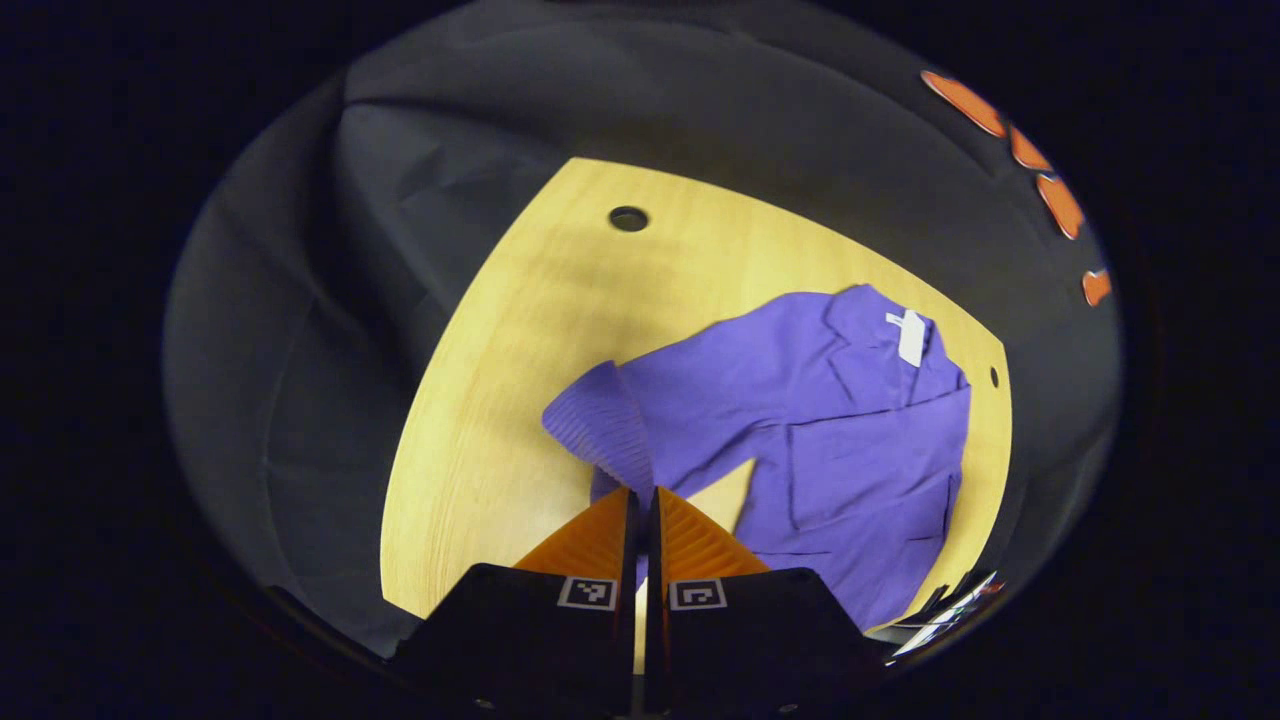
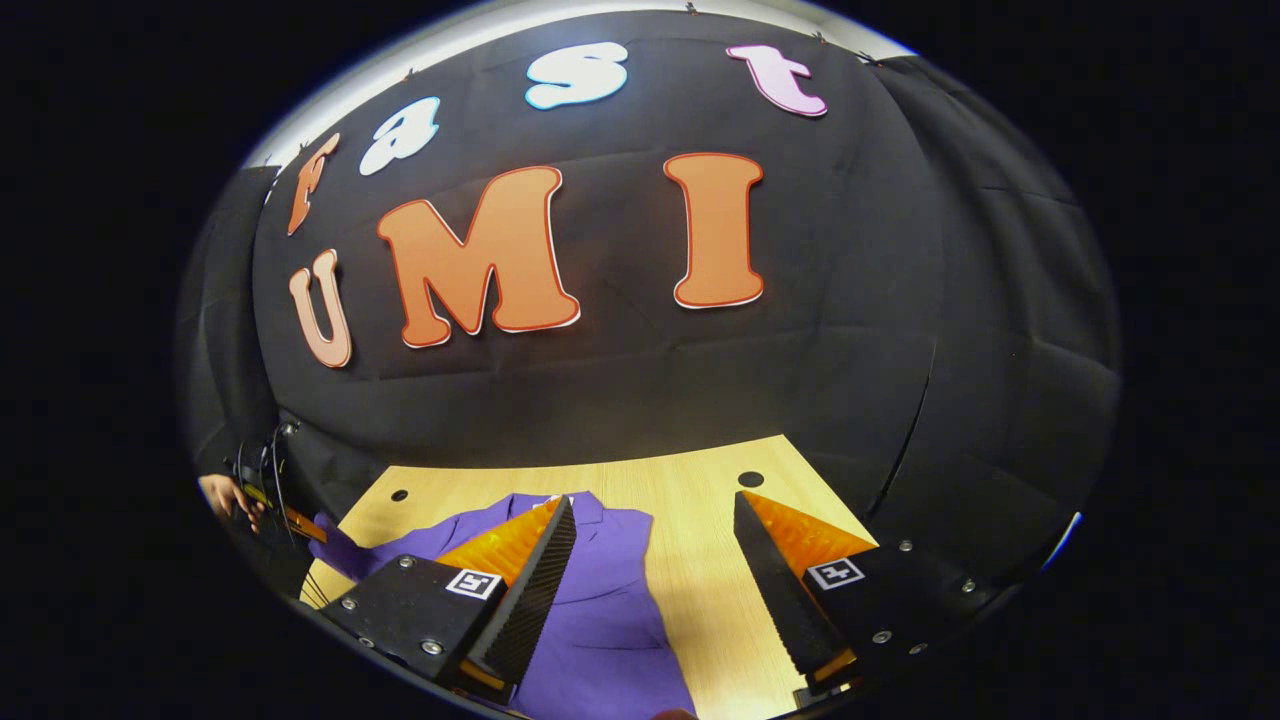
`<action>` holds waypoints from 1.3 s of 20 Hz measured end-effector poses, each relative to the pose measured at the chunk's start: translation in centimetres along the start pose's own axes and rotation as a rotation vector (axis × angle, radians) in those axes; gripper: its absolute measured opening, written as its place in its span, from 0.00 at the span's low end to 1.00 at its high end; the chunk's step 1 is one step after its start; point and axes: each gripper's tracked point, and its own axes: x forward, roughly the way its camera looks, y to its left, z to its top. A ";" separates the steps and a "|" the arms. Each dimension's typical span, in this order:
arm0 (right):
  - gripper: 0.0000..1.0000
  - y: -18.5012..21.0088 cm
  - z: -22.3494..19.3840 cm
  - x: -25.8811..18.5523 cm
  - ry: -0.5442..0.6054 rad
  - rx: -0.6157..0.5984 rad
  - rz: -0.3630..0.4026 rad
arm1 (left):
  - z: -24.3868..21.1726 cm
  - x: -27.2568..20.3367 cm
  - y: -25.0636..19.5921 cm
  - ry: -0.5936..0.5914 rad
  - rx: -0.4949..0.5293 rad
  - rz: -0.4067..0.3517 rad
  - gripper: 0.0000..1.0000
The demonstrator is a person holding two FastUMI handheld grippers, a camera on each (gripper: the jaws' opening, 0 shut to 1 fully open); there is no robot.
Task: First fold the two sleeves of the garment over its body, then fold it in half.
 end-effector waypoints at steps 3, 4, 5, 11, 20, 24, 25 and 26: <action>0.95 -0.4 0.0 0.1 0.001 -0.005 0.013 | 1.5 -1.4 -5.2 -0.020 0.078 -0.029 0.05; 0.95 -0.6 0.2 0.0 -0.006 -0.010 0.016 | 1.9 -1.7 -7.1 -0.024 0.109 -0.036 0.05; 0.95 -0.8 0.2 -0.2 -0.011 -0.015 0.019 | 2.2 -1.9 -9.0 -0.026 0.145 -0.045 0.05; 0.95 -2.3 -0.6 -0.7 -0.009 -0.005 0.018 | 2.9 -2.3 -21.9 -0.035 0.352 -0.107 0.05; 0.95 -7.0 -1.3 -2.1 -0.019 0.062 -0.024 | 2.3 -1.7 -38.1 0.006 0.584 -0.207 0.05; 0.95 -9.3 -1.8 -2.2 -0.016 0.074 -0.061 | 1.4 0.0 -43.3 0.031 0.658 -0.228 0.05; 0.95 -9.9 -2.1 -2.2 -0.012 0.072 -0.071 | 1.3 0.6 -44.4 0.033 0.666 -0.233 0.05; 0.95 -10.1 -2.4 -2.2 -0.006 0.072 -0.072 | 1.0 1.3 -45.1 0.034 0.667 -0.232 0.05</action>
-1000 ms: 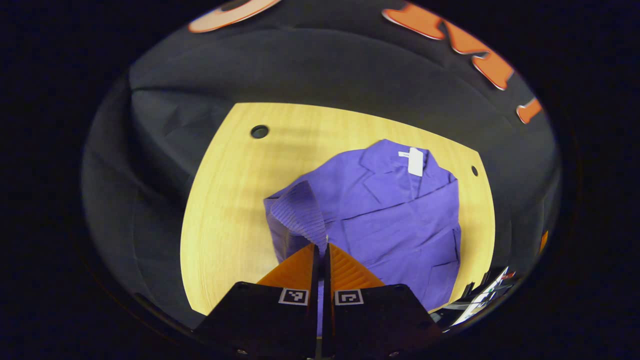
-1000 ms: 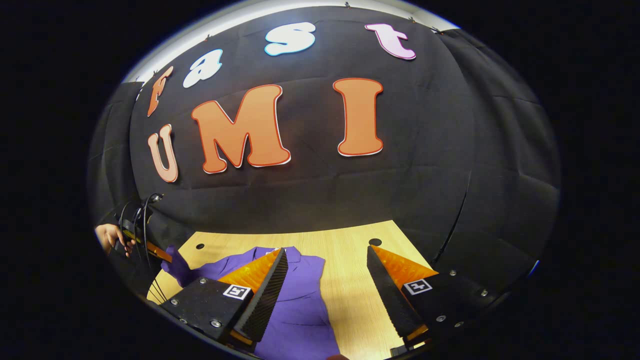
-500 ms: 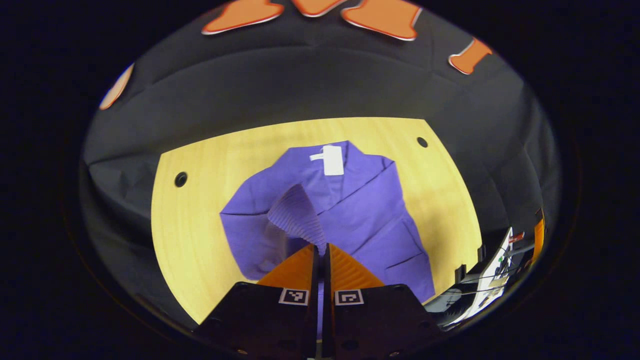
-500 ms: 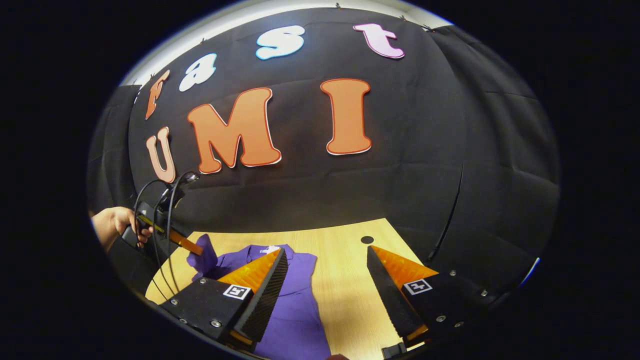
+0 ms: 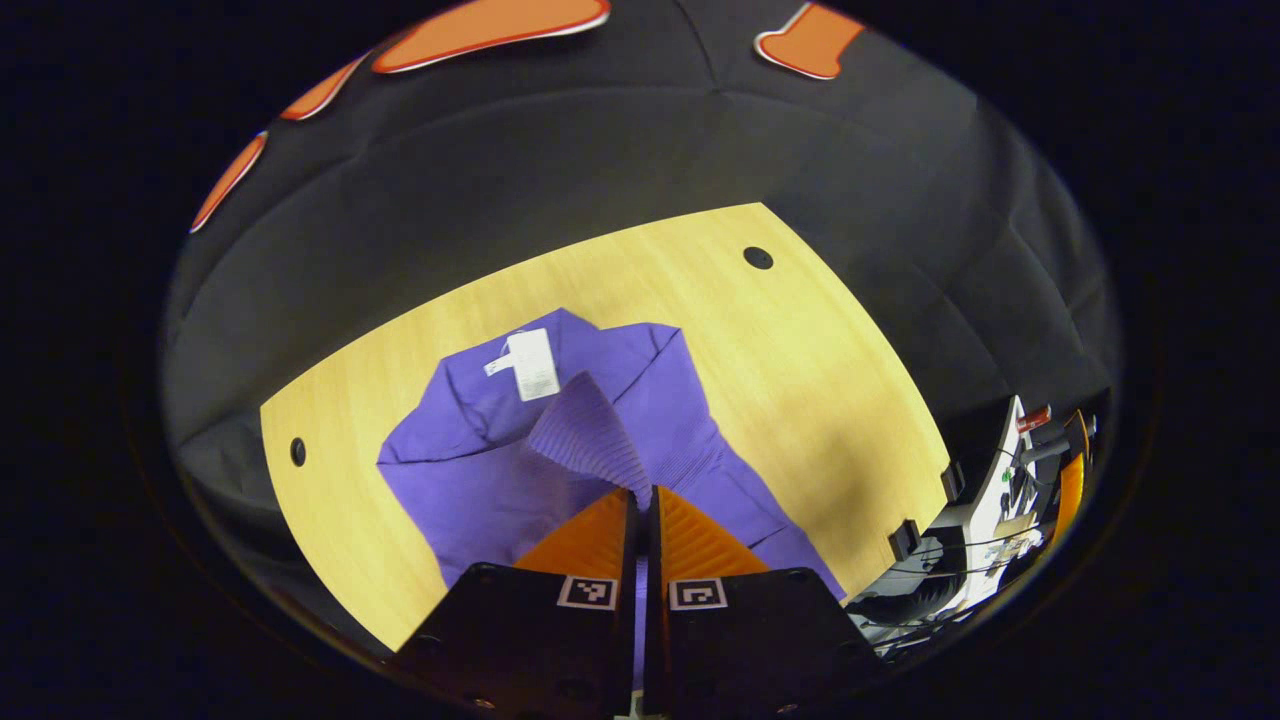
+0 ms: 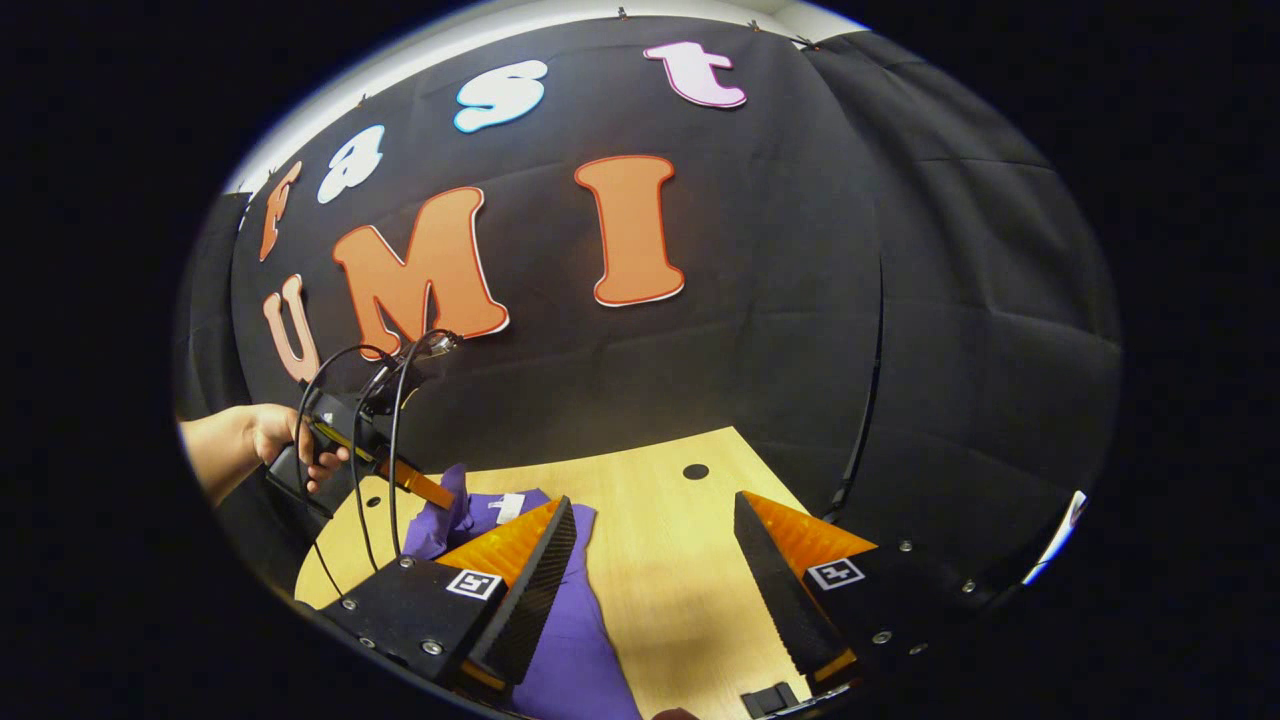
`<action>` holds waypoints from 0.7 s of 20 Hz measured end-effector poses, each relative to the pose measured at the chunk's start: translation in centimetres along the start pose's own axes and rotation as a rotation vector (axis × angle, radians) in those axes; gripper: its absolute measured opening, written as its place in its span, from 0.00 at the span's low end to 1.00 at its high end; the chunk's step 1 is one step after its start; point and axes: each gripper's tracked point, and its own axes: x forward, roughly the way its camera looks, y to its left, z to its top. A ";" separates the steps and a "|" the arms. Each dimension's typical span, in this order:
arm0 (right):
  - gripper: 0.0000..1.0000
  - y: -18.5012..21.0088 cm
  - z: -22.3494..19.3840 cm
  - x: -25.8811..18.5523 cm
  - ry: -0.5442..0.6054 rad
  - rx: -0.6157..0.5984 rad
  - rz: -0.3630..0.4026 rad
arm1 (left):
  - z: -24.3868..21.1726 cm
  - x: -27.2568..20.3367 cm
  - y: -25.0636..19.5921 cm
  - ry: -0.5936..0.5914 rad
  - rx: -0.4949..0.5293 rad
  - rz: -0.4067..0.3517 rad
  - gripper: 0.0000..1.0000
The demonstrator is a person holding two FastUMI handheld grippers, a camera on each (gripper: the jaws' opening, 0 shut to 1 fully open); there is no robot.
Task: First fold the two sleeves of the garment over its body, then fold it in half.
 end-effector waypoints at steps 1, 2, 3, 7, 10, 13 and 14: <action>0.95 -0.3 -0.4 0.1 0.008 -0.001 -0.003 | 0.2 0.9 -0.7 0.003 -0.001 -0.003 0.05; 0.95 -0.4 -0.6 0.2 0.017 -0.004 -0.002 | 0.1 1.8 -1.3 0.008 -0.003 -0.008 0.05; 0.95 -0.4 -0.8 0.4 0.025 -0.008 0.000 | 0.1 2.6 -1.9 0.012 -0.006 -0.014 0.06; 0.95 -0.8 -1.4 1.3 0.050 -0.040 0.008 | 0.9 4.9 -4.6 -0.020 0.005 -0.057 0.12; 0.95 -1.6 -1.8 0.9 0.060 -0.053 0.025 | 2.8 3.8 -6.8 -0.115 0.045 -0.093 0.15; 0.95 -1.1 -1.4 1.7 0.059 -0.055 0.047 | 4.6 0.8 -8.2 -0.251 0.090 -0.107 0.33; 0.95 -1.0 -1.5 1.7 0.058 -0.056 0.059 | 5.1 -0.6 -8.3 -0.305 0.104 -0.103 0.38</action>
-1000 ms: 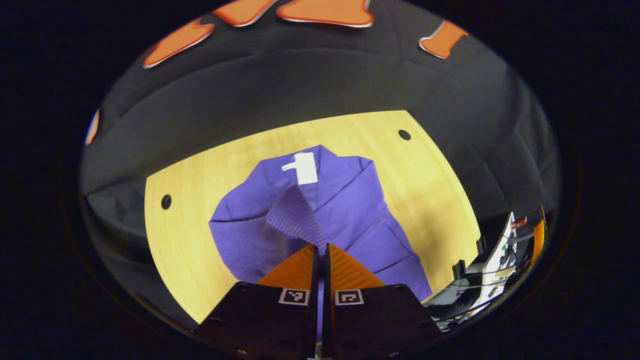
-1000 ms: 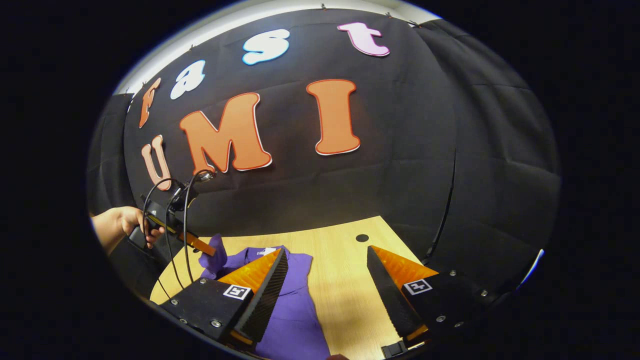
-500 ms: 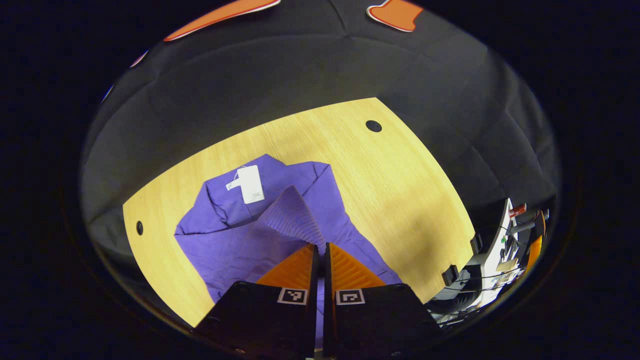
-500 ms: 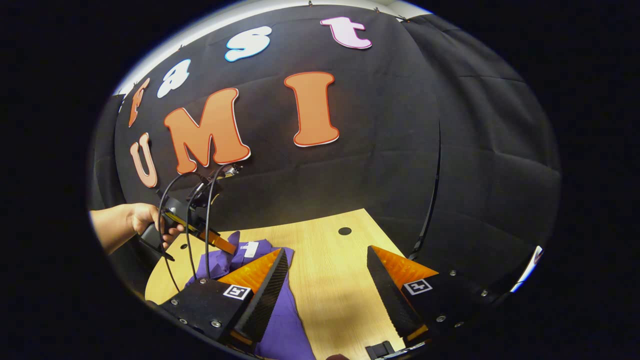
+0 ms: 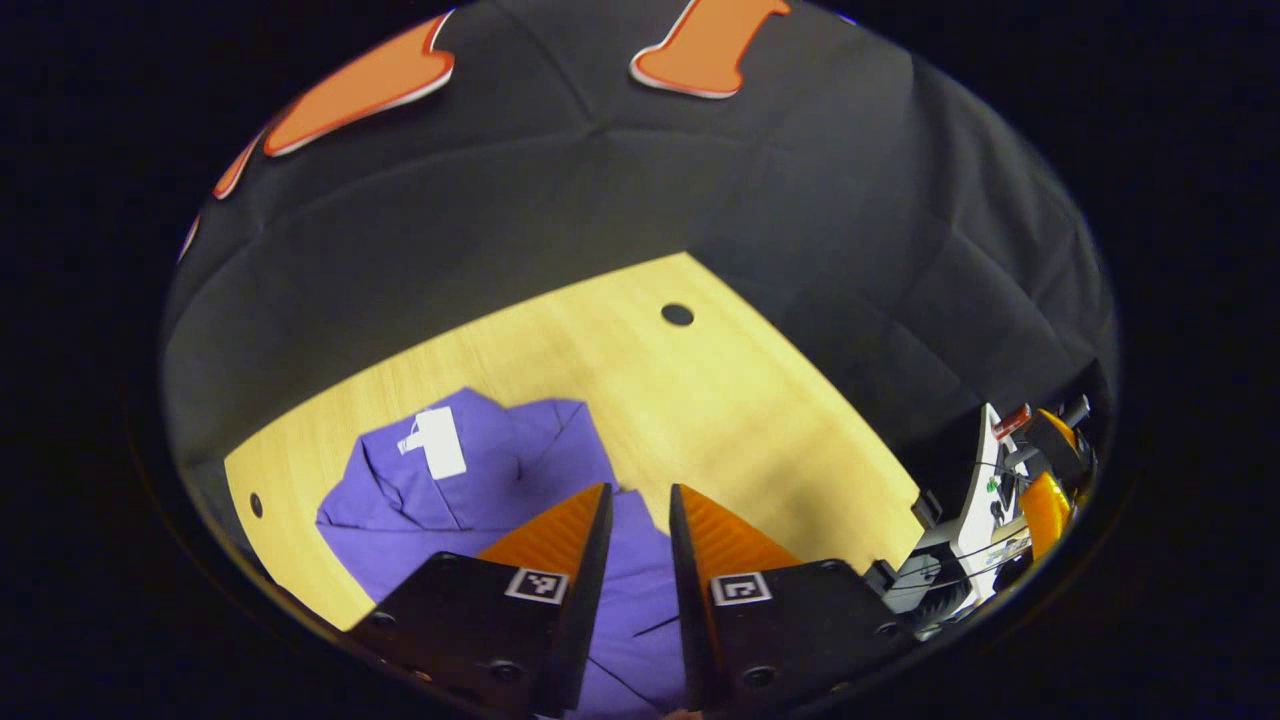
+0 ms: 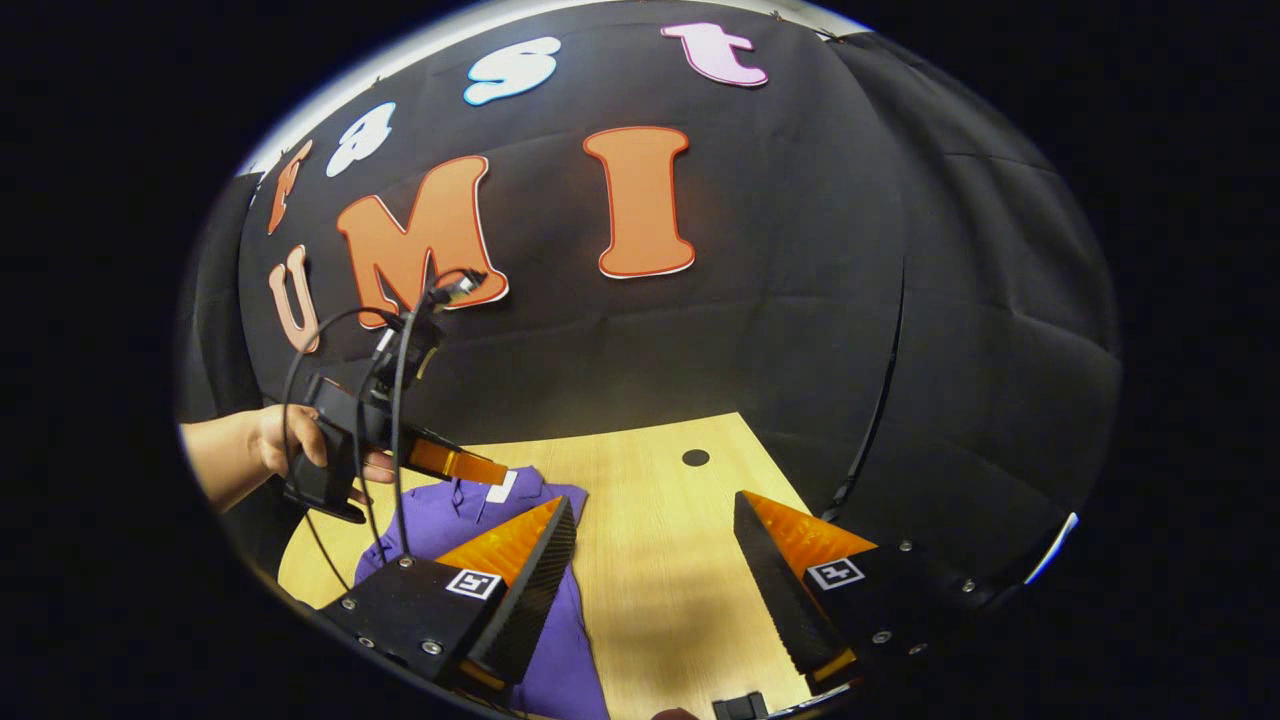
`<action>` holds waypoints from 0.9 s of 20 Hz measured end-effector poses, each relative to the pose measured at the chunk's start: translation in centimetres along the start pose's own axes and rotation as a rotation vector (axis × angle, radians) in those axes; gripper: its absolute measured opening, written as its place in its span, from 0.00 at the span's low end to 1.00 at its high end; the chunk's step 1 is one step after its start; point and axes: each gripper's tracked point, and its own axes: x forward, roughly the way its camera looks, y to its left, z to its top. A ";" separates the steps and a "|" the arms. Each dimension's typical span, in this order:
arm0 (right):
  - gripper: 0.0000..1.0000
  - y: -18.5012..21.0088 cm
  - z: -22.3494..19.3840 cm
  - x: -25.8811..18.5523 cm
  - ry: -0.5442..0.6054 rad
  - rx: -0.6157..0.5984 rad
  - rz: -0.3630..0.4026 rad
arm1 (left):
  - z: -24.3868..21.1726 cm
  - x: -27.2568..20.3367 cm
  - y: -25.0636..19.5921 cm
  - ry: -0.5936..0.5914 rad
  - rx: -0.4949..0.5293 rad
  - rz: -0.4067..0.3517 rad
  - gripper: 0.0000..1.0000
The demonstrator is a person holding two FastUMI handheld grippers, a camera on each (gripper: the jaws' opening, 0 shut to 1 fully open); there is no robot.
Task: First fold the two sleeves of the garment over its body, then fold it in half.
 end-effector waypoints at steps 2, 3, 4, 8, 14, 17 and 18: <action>0.95 0.7 0.5 0.1 -0.007 -0.006 0.025 | 2.0 -2.9 0.1 -0.122 0.036 0.033 0.60; 0.95 1.3 0.9 0.3 -0.016 -0.013 0.032 | 2.9 -4.7 0.5 -0.182 0.054 0.067 0.71; 0.95 2.0 1.4 0.6 -0.028 -0.024 0.043 | 3.3 -6.2 1.0 -0.234 0.065 0.105 0.82; 0.95 4.8 2.0 1.1 -0.043 -0.067 0.103 | 3.6 -14.0 3.0 -0.407 0.058 0.275 0.92; 0.95 9.0 2.7 1.2 -0.107 -0.136 0.138 | 1.3 -26.2 4.8 -0.634 0.023 0.552 0.95; 0.95 11.7 3.5 -0.6 -0.155 -0.162 0.143 | -0.1 -31.4 5.2 -0.715 0.009 0.596 0.95; 1.00 12.6 3.8 -1.2 -0.179 -0.167 0.142 | -1.4 -33.2 5.1 -0.735 0.005 0.608 0.95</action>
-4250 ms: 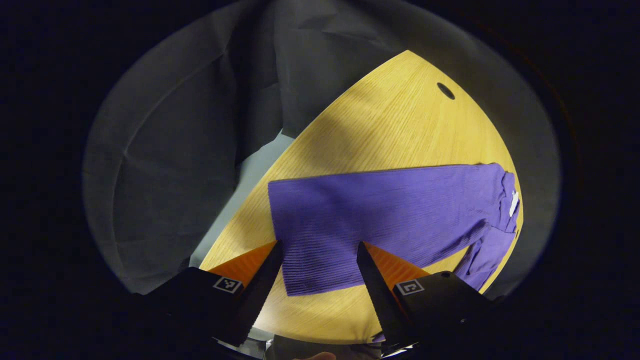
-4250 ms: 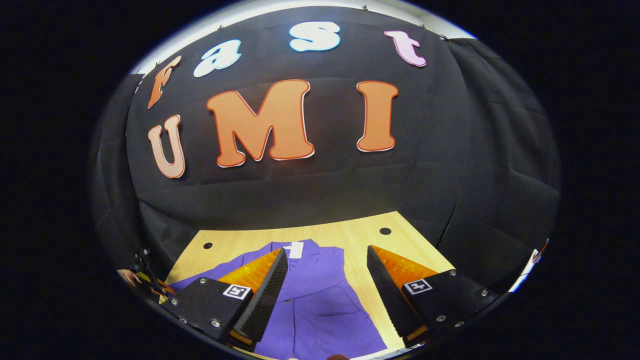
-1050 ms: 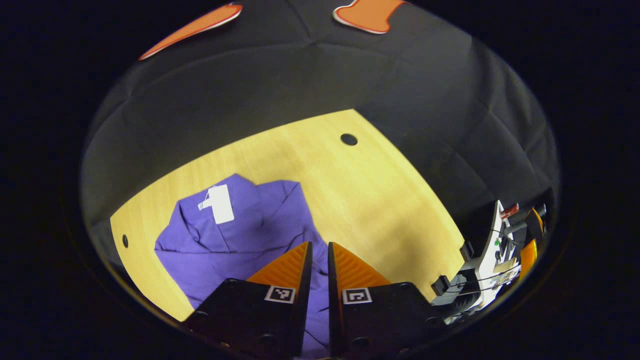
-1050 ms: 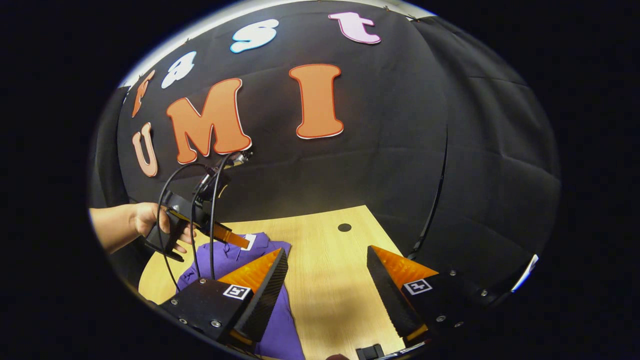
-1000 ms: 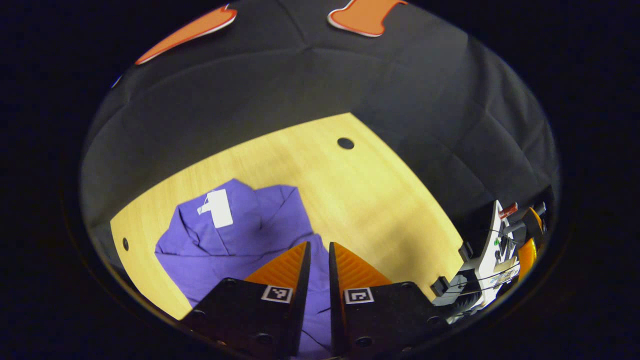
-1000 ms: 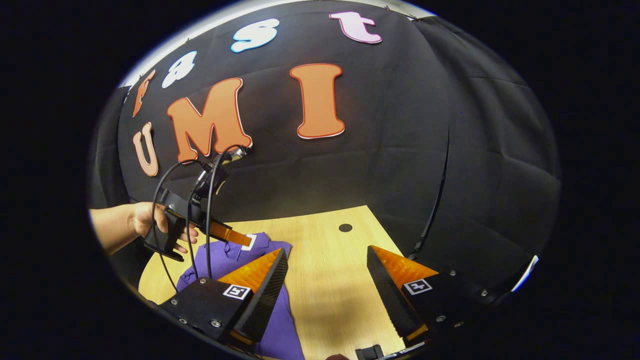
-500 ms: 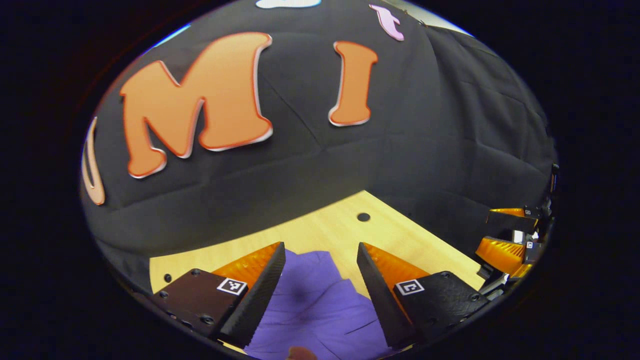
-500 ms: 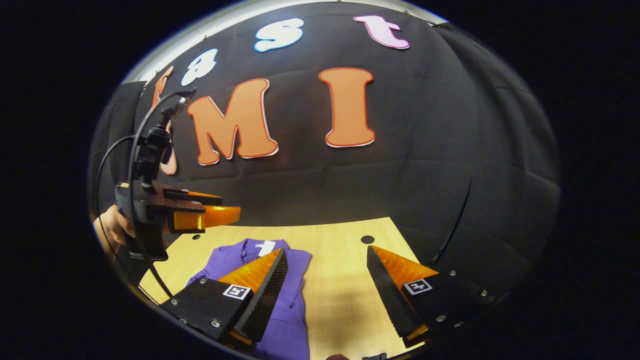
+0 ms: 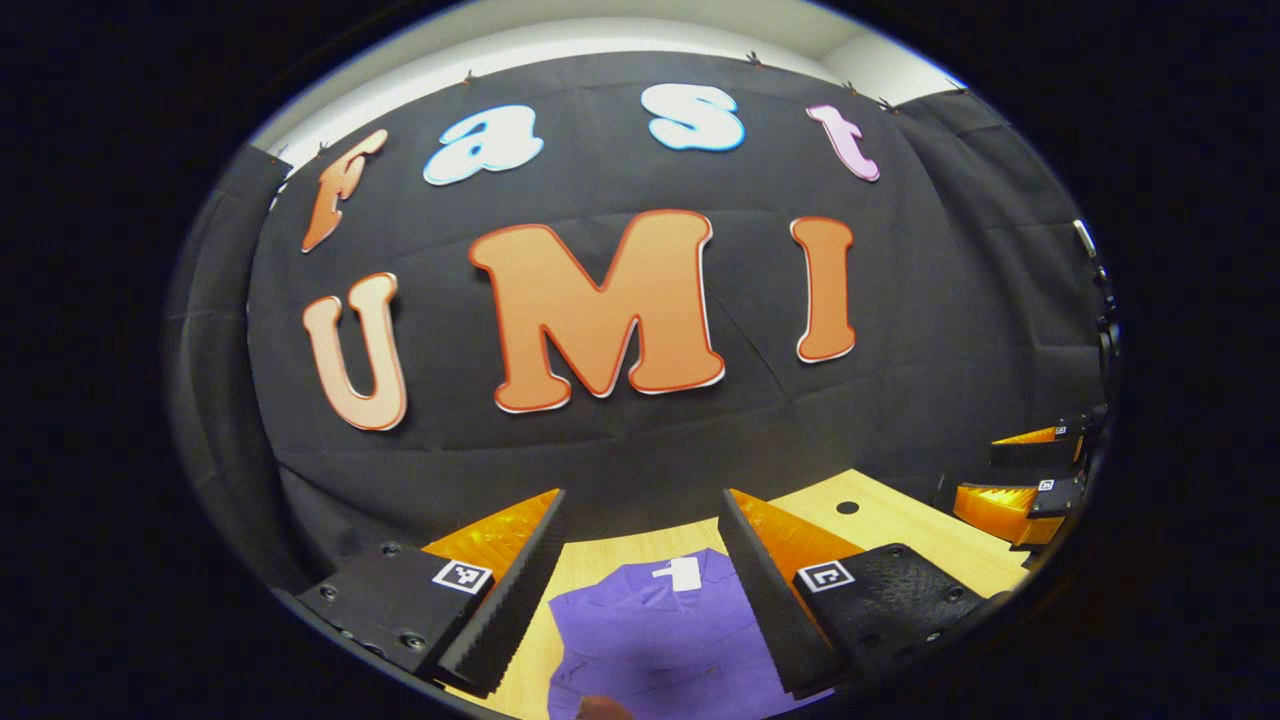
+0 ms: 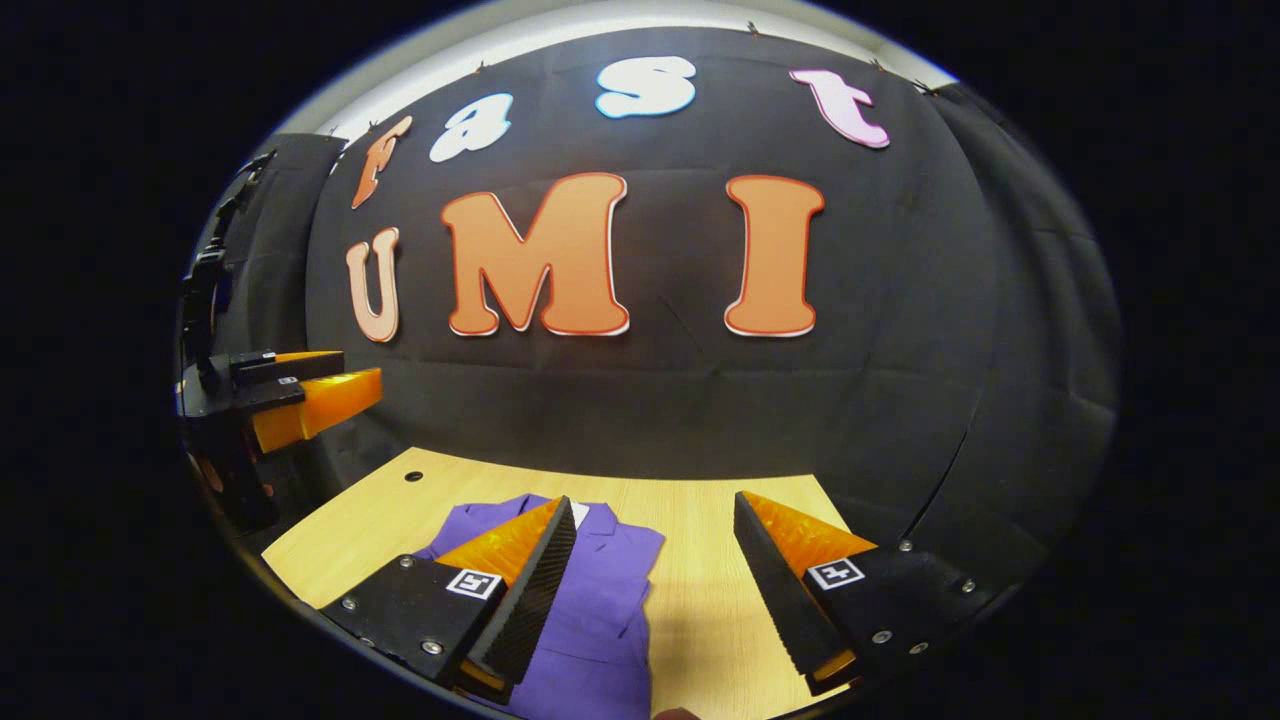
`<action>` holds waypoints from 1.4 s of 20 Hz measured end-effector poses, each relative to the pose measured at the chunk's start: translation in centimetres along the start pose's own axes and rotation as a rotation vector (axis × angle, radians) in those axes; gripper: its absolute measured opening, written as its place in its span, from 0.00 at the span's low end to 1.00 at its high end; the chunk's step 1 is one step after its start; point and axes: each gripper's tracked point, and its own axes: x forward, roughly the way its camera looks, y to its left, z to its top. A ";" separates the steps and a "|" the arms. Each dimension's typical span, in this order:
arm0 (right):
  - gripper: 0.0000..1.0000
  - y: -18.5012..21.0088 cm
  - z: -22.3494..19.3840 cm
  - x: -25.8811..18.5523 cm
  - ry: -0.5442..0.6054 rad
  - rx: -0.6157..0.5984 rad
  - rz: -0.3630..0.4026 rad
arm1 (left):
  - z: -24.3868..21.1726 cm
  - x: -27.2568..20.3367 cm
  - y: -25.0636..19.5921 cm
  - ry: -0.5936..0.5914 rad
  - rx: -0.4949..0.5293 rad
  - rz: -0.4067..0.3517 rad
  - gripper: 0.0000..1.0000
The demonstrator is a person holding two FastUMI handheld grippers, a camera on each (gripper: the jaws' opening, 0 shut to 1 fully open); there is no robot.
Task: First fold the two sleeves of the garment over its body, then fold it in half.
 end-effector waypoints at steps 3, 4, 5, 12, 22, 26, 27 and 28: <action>0.95 2.9 1.1 -1.7 -0.054 -0.007 -0.008 | 1.4 -5.2 4.3 -0.066 -0.017 0.042 0.98; 0.95 3.7 1.3 -2.4 -0.069 -0.012 -0.010 | 1.7 -6.6 5.4 -0.093 -0.016 0.055 0.98; 0.95 4.2 1.4 -3.1 -0.083 -0.019 -0.016 | 2.3 -8.3 6.9 -0.131 -0.012 0.084 0.98; 0.95 6.4 -1.4 -8.0 -0.036 -0.051 -0.069 | 0.9 -16.2 10.6 -0.246 -0.014 0.095 0.95; 0.95 5.5 -15.6 -11.5 0.254 -0.030 -0.158 | -14.5 -18.7 9.6 0.047 0.051 0.050 0.94; 0.96 5.2 -20.5 -11.7 0.365 -0.028 -0.169 | -19.3 -19.0 9.0 0.154 0.049 0.029 0.94; 0.96 5.2 -21.4 -11.5 0.382 -0.024 -0.166 | -20.5 -19.1 8.9 0.184 0.047 0.027 0.94; 0.95 5.3 -22.5 -11.3 0.414 -0.017 -0.161 | -21.8 -19.2 9.0 0.206 0.047 0.031 0.94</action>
